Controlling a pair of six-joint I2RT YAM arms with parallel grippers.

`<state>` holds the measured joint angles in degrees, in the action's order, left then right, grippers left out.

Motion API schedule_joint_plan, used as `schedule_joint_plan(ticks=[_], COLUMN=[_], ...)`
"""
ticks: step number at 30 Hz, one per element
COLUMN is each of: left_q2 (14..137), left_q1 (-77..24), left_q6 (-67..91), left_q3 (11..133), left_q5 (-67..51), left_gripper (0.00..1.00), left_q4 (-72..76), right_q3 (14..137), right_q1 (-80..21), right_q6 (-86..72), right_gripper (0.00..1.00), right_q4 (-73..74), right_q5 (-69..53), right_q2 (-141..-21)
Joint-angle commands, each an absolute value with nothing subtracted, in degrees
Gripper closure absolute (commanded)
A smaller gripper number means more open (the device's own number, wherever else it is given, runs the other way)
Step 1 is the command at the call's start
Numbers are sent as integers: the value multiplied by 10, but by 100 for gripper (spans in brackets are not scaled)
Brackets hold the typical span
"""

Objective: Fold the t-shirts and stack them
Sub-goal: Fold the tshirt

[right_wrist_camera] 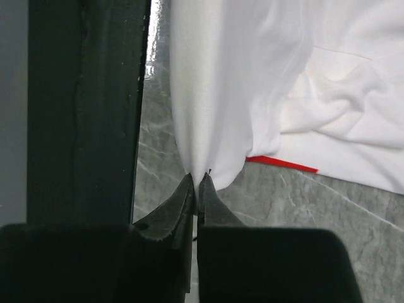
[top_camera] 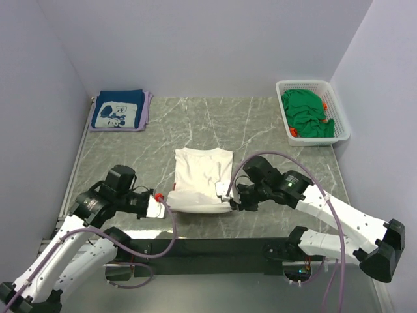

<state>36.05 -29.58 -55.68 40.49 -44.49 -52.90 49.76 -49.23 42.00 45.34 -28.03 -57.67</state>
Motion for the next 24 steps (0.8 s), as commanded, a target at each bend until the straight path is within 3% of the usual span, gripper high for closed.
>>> schedule_joint_plan(ticks=[1, 6, 14, 24], left_q2=[380, 501, 777, 1078], left_q1=[-294, -268, -113, -99], left_q6=[-527, -500, -550, -404], left_q3=[465, 553, 671, 809], left_q5=[-431, -415, -480, -443], left_gripper=[100, 99, 99, 99], left_q4=[-577, -519, -455, -332], right_q3=[553, 603, 743, 964], right_q1=[-481, -381, -263, -205], right_q6=[424, 484, 573, 530], right_gripper=[100, 100, 100, 100], right_q4=[532, 548, 577, 605], right_q5=[-278, -300, -352, -374], right_q2=[-577, -647, -858, -1199])
